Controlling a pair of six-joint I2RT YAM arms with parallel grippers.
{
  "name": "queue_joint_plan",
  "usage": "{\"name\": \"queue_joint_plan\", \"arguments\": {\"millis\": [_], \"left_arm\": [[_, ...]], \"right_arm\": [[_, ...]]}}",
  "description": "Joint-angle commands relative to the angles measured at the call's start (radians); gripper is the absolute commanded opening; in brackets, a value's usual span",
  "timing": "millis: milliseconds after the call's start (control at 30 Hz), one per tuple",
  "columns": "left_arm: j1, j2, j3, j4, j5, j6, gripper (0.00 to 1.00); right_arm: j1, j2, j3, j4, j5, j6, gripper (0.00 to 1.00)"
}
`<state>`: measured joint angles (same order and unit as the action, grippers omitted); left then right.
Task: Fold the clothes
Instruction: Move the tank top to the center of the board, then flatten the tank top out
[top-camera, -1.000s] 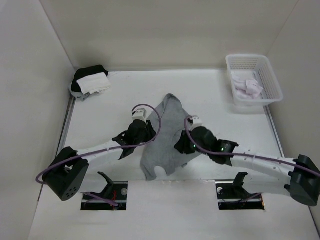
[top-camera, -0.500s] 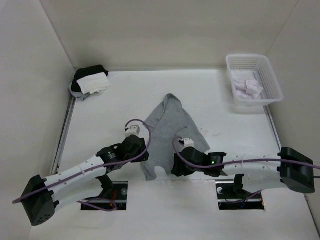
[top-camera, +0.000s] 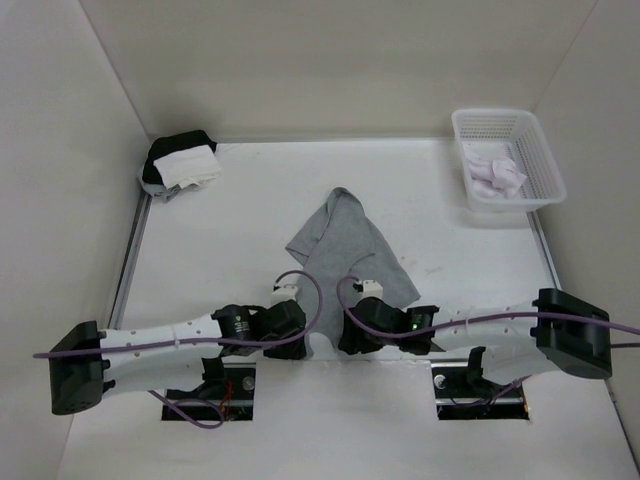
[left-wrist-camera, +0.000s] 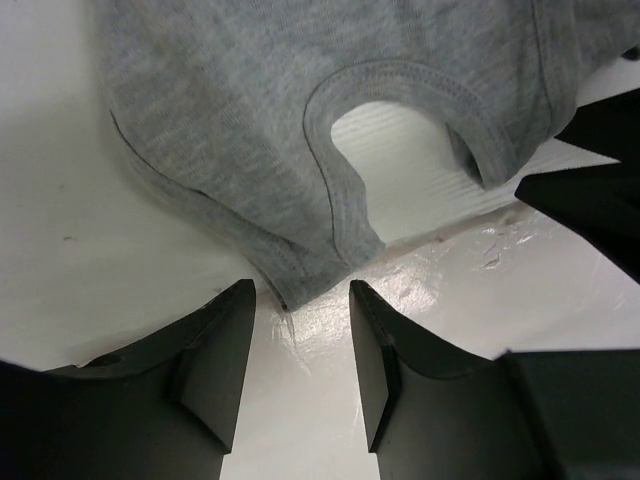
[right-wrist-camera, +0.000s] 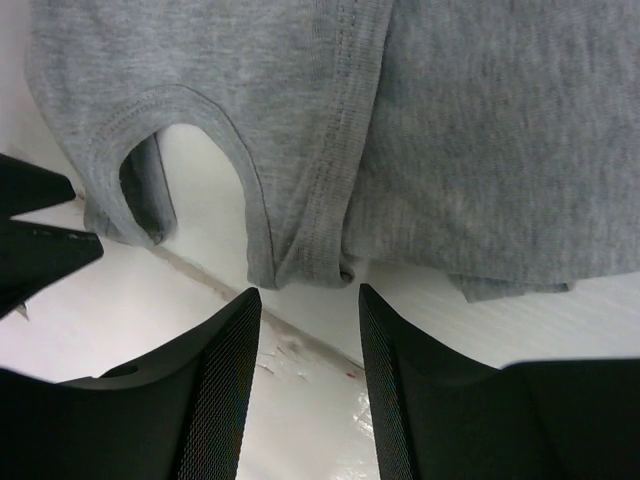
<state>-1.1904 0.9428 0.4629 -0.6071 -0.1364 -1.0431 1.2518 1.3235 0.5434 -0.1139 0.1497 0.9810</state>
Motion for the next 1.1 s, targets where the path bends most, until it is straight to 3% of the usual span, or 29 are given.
{"name": "queue_joint_plan", "arguments": {"millis": [0, 200, 267, 467, 633, 867, 900, 933, 1067], "left_arm": [[-0.008, -0.015, -0.012, -0.026, 0.006, -0.041, 0.41], [-0.005, 0.039, -0.026, 0.013, 0.003, -0.029, 0.38], [-0.007, 0.062, -0.029, 0.038, 0.003, -0.02, 0.35], [-0.011, 0.056, -0.012, 0.072, 0.011, -0.005, 0.11], [0.01, -0.071, 0.055, 0.029, -0.029, 0.017, 0.04], [0.146, -0.252, 0.4, -0.033, -0.21, 0.251, 0.01], [0.157, -0.259, 0.509, -0.017, -0.274, 0.318, 0.01], [0.159, -0.26, 0.537, -0.01, -0.293, 0.337, 0.01], [0.148, -0.257, 0.765, 0.154, -0.437, 0.501, 0.01]], "right_arm": [[0.008, 0.029, 0.018, 0.063, 0.022, 0.019, 0.48], [0.008, 0.065, 0.027, 0.076, 0.022, 0.022, 0.42], [0.008, 0.071, 0.035, 0.072, 0.022, 0.027, 0.36], [0.014, 0.03, 0.052, 0.025, 0.033, 0.035, 0.26], [0.041, -0.052, 0.095, -0.069, 0.048, 0.027, 0.16], [0.094, -0.289, 0.32, -0.338, 0.21, -0.073, 0.05], [0.109, -0.344, 0.413, -0.402, 0.279, -0.123, 0.05], [0.113, -0.354, 0.432, -0.415, 0.292, -0.134, 0.04], [0.178, -0.403, 0.812, -0.552, 0.528, -0.37, 0.04]]}}
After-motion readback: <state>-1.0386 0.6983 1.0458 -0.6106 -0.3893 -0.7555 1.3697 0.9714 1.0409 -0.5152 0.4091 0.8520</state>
